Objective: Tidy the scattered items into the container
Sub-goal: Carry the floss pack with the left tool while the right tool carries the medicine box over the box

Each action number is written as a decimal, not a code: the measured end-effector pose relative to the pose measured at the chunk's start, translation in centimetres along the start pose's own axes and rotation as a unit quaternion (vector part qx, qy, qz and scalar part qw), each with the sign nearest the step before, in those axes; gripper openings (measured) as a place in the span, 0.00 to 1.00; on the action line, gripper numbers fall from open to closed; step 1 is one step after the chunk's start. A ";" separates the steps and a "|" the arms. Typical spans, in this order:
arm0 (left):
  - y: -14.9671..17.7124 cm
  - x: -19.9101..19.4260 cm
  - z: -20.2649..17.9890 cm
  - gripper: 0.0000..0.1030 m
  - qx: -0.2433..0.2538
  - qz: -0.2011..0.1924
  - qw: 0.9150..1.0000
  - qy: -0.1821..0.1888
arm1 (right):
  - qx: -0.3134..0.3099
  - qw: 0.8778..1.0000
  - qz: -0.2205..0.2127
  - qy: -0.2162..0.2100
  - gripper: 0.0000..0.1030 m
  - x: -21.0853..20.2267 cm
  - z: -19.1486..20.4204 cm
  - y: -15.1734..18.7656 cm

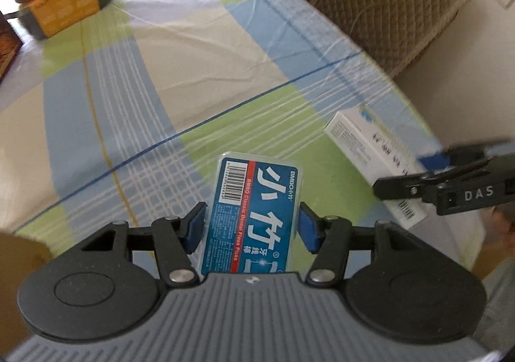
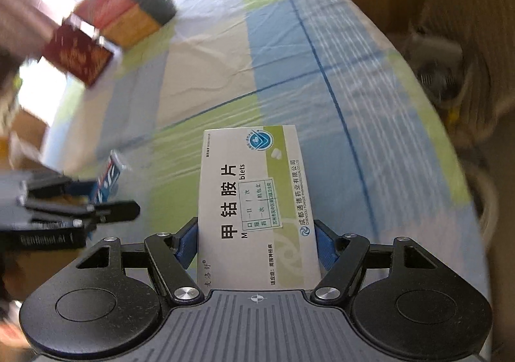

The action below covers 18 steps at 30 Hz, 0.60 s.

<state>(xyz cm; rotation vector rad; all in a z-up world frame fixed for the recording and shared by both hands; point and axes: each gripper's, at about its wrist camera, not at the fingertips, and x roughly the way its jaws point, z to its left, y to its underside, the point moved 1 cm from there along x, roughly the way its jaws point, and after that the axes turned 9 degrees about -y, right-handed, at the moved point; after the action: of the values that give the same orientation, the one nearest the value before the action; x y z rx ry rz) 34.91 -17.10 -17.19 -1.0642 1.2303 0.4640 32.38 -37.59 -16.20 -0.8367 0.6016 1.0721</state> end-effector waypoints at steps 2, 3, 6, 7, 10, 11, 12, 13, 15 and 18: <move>0.7 -1.9 0.2 0.52 -0.016 -0.006 1.000 0.003 | 0.039 0.999 -0.009 -0.024 0.71 -0.9 0.2 0.6; 1.1 -2.9 0.4 0.52 -0.024 -0.011 1.000 0.004 | 0.050 0.998 -0.014 -0.035 0.71 -1.4 0.4 0.9; 2.8 -6.2 1.3 0.52 -0.054 -0.029 0.998 0.009 | 0.070 0.995 -0.028 -0.060 0.71 -2.8 1.8 1.9; 3.4 -7.4 1.8 0.52 -0.065 -0.037 0.997 0.012 | 0.071 0.995 -0.030 -0.068 0.71 -3.2 2.5 2.1; 5.5 -11.0 3.2 0.52 -0.095 -0.059 0.994 0.015 | 0.062 0.994 -0.029 -0.090 0.71 -4.0 5.2 3.1; 6.2 -12.1 3.7 0.52 -0.105 -0.067 0.992 0.016 | 0.058 0.993 -0.028 -0.098 0.71 -4.1 6.2 3.5; 6.9 -13.3 4.3 0.52 -0.113 -0.073 0.991 0.013 | 0.053 0.993 -0.027 -0.106 0.71 -4.3 7.2 3.8; 7.7 -14.5 4.9 0.52 -0.120 -0.079 0.990 0.007 | 0.047 0.992 -0.025 -0.113 0.71 -4.3 8.2 4.1; 9.3 -16.5 6.2 0.52 -0.134 -0.087 0.987 -0.008 | 0.036 0.991 -0.019 -0.128 0.71 -4.1 10.4 4.7; 11.9 -19.4 8.5 0.52 -0.155 -0.096 0.983 -0.033 | 0.017 0.989 -0.007 -0.145 0.71 -3.6 13.7 5.6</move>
<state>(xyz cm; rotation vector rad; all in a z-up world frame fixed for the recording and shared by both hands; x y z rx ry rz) 23.75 0.37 -4.49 -1.4065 1.0041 0.5477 26.31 -26.74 -7.40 -0.6394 0.3682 1.1429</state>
